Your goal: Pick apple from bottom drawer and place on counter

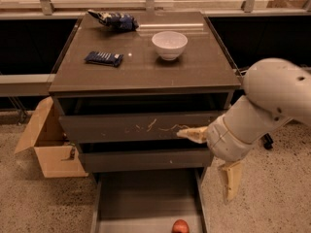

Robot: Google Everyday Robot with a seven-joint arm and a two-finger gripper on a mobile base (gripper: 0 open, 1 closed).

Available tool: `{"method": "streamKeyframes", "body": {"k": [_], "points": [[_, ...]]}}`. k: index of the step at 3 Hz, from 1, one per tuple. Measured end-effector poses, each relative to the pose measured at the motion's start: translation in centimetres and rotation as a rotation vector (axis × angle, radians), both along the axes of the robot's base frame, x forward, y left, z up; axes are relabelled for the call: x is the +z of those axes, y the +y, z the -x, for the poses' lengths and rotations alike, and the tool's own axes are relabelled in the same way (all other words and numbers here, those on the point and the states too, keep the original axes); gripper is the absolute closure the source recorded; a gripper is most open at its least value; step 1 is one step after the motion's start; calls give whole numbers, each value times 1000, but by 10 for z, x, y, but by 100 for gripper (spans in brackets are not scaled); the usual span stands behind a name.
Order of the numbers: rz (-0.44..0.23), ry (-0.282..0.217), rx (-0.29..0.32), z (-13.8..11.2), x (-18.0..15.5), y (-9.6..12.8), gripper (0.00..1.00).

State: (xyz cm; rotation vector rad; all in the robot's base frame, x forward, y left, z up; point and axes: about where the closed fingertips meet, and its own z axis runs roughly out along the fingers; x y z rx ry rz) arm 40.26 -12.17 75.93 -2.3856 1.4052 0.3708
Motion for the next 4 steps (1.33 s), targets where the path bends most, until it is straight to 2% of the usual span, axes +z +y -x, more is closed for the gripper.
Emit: {"method": "streamKeyframes", "body": {"k": [1,2,3,4], "points": [[13,38,141,5,-56,14,0],[2,111,234,15,-108,32,0],[13,105,240,14,-115,31,0],[44,94,275,4,-154,25,0]]}}
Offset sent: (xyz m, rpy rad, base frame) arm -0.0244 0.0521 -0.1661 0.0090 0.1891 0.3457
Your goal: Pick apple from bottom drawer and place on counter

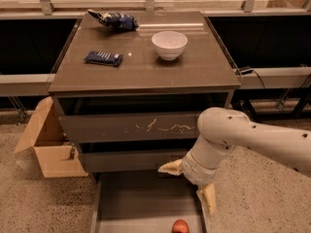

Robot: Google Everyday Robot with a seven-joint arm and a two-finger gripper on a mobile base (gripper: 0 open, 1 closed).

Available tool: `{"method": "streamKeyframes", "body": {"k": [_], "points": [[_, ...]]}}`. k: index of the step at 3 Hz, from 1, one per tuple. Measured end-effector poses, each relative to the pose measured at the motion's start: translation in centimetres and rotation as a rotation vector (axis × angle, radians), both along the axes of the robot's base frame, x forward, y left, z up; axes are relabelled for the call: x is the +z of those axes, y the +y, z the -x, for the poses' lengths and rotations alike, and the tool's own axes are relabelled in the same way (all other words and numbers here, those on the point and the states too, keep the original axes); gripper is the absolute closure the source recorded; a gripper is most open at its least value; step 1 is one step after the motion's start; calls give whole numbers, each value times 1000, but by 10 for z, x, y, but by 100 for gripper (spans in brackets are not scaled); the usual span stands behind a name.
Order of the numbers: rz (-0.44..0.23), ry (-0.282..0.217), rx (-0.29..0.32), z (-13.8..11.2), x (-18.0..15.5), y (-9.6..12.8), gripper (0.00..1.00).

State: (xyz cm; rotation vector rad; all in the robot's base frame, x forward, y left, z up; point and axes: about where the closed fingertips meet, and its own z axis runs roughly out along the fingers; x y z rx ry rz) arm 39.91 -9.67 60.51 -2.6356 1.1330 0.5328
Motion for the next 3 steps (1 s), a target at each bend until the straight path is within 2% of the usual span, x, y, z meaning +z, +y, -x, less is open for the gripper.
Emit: {"method": "streamKeyframes", "body": {"k": [1,2,3], "points": [[-25,-44,19,-13,-44,-13,0],[-78,-97,41,-27,-82,-21,0],[-173,-94,87,-36,-124,-16,0]]}}
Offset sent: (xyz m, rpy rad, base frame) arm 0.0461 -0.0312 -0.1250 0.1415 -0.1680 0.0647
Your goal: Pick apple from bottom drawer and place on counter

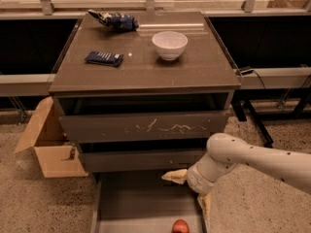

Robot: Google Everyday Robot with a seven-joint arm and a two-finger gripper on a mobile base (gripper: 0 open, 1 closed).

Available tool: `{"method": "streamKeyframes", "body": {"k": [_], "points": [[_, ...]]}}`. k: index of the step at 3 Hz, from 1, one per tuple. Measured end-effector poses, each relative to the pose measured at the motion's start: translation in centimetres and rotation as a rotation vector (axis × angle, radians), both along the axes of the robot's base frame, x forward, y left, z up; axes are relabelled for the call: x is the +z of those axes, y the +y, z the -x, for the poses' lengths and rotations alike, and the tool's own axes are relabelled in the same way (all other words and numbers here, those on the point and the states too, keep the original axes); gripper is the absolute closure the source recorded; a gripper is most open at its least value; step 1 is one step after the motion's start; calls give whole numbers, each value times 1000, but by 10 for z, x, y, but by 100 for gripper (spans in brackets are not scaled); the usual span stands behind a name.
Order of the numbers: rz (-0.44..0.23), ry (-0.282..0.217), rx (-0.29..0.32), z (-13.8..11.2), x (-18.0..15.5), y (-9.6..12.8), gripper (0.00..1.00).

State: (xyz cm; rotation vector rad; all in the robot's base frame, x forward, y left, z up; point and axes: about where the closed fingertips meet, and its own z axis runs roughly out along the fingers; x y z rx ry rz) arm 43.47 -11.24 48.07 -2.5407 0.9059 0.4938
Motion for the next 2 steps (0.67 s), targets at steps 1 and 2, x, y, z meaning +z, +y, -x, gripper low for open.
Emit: {"method": "streamKeyframes", "body": {"k": [1,2], "points": [[2,1,4,0,-4,1,0],[10,5,17,0,-17,2,0]]}}
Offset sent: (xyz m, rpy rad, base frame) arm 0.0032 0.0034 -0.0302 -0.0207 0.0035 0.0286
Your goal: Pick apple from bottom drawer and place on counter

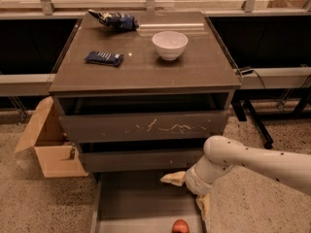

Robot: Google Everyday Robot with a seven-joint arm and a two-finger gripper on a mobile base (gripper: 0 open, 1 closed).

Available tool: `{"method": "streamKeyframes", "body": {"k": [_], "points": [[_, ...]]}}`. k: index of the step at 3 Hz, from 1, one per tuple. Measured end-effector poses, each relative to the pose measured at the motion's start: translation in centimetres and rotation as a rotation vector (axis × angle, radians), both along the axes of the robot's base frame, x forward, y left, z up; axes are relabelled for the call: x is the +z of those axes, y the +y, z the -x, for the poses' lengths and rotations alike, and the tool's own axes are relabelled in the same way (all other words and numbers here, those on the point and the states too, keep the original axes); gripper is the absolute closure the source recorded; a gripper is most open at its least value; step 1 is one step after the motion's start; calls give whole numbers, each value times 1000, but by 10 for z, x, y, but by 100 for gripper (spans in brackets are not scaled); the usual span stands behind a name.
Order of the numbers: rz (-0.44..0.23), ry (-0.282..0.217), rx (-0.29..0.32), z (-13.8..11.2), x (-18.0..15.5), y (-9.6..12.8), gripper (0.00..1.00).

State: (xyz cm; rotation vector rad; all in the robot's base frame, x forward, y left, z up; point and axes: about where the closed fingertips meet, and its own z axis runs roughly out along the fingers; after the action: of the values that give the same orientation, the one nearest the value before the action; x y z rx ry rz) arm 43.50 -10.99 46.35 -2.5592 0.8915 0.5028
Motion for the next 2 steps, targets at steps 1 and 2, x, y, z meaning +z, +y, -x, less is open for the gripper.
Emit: {"method": "streamKeyframes", "body": {"k": [1,2], "points": [[-31,-10,43,-11,-34,-3,0],[-100,-12,105,-22,-74,-1,0]]}}
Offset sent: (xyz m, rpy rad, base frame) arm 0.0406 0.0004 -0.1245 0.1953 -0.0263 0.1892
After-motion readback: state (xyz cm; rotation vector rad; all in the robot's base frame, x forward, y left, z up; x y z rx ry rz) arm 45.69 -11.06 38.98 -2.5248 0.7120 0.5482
